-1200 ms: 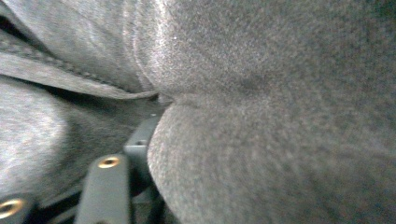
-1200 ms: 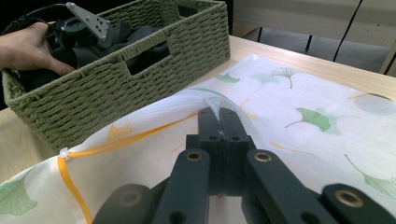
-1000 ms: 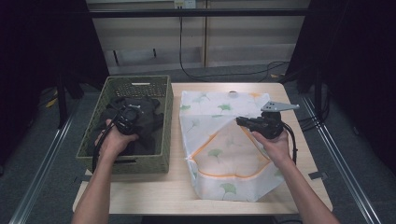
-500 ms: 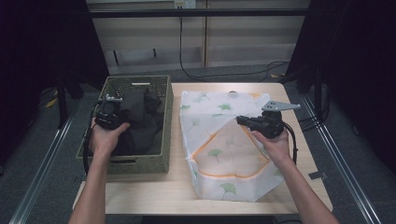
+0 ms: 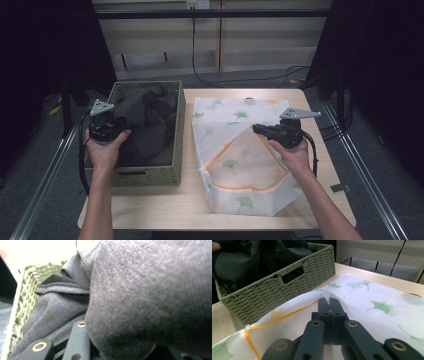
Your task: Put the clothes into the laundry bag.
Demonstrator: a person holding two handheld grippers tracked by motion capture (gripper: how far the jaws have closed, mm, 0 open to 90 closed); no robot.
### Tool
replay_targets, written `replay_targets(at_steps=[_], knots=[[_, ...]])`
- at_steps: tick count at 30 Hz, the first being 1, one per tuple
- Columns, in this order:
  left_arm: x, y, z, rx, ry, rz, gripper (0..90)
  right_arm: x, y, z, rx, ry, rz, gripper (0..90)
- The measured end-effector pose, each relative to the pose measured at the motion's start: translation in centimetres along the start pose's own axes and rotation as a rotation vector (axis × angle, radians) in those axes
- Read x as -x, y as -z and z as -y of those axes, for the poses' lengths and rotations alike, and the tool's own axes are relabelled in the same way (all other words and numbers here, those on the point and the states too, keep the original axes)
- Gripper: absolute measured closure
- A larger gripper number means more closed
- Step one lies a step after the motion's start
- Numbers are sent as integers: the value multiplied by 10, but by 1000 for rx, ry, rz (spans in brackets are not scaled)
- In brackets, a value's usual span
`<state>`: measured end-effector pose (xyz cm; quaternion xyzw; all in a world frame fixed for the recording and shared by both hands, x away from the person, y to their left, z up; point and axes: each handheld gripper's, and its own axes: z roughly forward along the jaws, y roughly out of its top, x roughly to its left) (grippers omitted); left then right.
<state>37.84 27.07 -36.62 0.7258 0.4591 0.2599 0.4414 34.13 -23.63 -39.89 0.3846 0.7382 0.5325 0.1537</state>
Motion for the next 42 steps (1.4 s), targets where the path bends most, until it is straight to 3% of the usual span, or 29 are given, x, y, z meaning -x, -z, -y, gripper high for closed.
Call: replay_targets(at_steps=[3,5,9,12,17,24,35,38,42], knots=[[-3,8,-3,39,11,-6,653,0,1,0,0,-1,0,896],[-6,15,-6,78,42,0,653,0,1,0,1,2,-2,897],[-7,26,-14,108,18,-12,653,0,1,0,3,3,-5,897],[-8,38,-20,156,27,4,653,-1,0,0,-2,1,-4,896],[-10,45,-26,195,52,32,653,-1,0,0,-1,4,-8,896],[-11,59,-34,234,17,27,653,-1,2,-1,5,5,-10,897],[-10,84,-43,304,4,34,653,1,1,-1,6,1,-18,897],[-9,96,-48,337,-38,33,653,1,2,-1,6,1,-17,897],[-5,109,-54,368,-51,30,652,2,2,-1,4,-5,-17,897]])
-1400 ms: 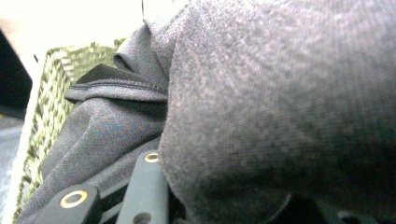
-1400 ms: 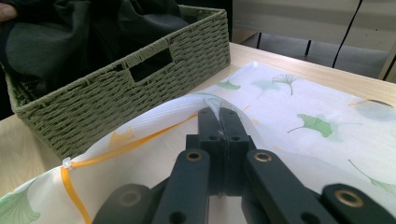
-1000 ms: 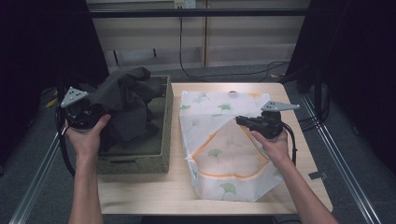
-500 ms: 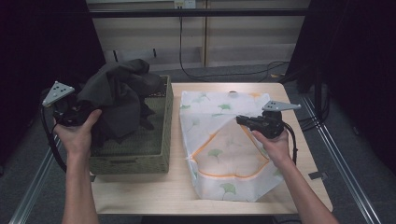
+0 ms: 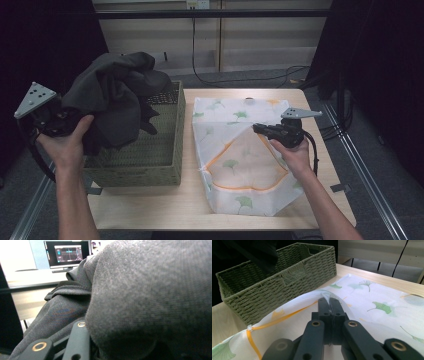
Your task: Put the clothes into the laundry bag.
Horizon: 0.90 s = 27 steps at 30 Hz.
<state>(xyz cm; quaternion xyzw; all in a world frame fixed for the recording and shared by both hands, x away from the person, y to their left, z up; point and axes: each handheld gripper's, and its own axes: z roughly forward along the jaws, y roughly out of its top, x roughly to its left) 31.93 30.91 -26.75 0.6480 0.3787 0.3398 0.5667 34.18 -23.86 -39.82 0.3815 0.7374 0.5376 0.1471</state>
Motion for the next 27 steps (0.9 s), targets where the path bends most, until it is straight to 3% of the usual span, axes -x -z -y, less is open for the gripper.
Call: replay_targets(at_steps=[7,11,12,19,27], knots=[[7,13,-9,33,-31,9,652,0,-1,0,-5,4,-8,897],[10,18,-8,51,-21,25,652,0,-2,0,-3,1,-13,897],[13,22,-9,76,-1,41,652,0,-2,0,-4,1,-12,897],[21,31,-20,101,-35,48,651,1,-2,0,-3,-1,-10,897],[35,36,-27,150,-26,139,652,-1,-3,0,-3,-2,-16,897]])
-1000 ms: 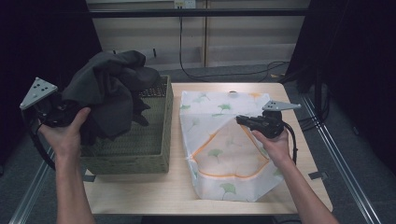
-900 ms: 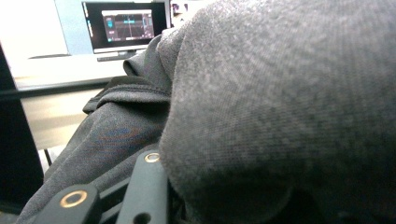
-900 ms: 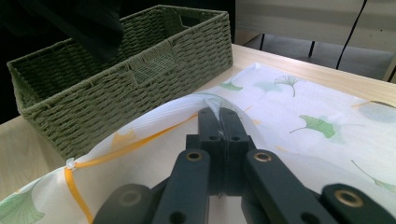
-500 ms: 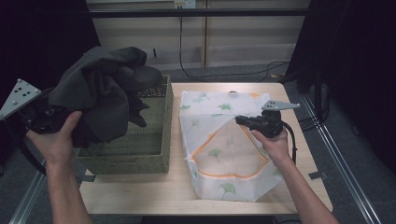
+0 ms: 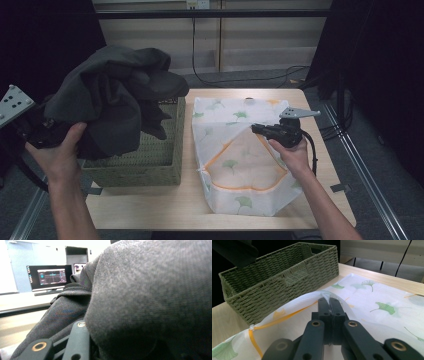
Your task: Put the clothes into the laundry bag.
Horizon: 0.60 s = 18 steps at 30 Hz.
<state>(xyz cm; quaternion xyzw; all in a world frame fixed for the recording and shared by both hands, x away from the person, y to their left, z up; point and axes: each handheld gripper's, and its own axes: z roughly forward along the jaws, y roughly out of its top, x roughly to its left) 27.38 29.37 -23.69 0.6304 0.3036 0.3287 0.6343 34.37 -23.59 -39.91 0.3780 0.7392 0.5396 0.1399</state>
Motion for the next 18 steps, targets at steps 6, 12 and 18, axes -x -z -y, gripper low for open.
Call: replay_targets(at_steps=[6,12,18], knots=[[14,-1,-8,9,0,27,651,0,-1,0,-1,0,-2,897],[22,3,-17,37,14,110,651,-1,0,0,2,2,-7,897],[39,5,-26,58,-24,167,650,-3,-1,-1,0,7,-12,897]])
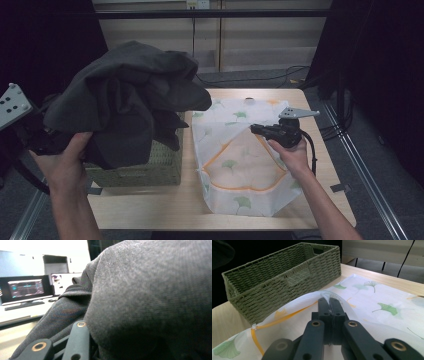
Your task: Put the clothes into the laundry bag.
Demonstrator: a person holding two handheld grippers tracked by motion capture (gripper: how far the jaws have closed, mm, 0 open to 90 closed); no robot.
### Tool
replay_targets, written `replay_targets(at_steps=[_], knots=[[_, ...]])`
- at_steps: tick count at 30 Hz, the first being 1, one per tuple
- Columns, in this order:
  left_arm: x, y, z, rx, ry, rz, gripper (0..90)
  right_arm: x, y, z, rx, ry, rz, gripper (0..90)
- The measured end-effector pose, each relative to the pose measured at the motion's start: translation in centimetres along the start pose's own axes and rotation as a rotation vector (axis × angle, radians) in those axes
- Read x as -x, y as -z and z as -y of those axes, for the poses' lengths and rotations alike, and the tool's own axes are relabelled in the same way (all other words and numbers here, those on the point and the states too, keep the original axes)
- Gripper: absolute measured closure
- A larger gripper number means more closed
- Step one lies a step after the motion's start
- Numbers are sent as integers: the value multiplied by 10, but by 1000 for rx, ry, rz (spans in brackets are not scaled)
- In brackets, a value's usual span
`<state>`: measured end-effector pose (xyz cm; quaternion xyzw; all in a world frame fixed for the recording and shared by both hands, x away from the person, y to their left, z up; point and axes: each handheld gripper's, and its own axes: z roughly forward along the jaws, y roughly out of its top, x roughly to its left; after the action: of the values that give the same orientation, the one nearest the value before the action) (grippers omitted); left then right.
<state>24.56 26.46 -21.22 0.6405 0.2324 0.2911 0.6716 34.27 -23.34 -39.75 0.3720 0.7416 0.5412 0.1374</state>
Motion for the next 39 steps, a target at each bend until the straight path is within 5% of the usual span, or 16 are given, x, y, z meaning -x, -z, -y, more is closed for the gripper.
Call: replay_targets(at_steps=[5,13,26,39], knots=[[12,-10,1,6,9,68,650,-3,-1,-1,0,5,-9,897],[32,-30,18,29,84,198,650,-2,-2,-1,-3,-3,0,897],[68,-64,52,-53,109,297,648,-3,0,-2,4,5,3,897],[89,-83,78,-144,109,353,646,0,4,-4,23,-8,5,897]])
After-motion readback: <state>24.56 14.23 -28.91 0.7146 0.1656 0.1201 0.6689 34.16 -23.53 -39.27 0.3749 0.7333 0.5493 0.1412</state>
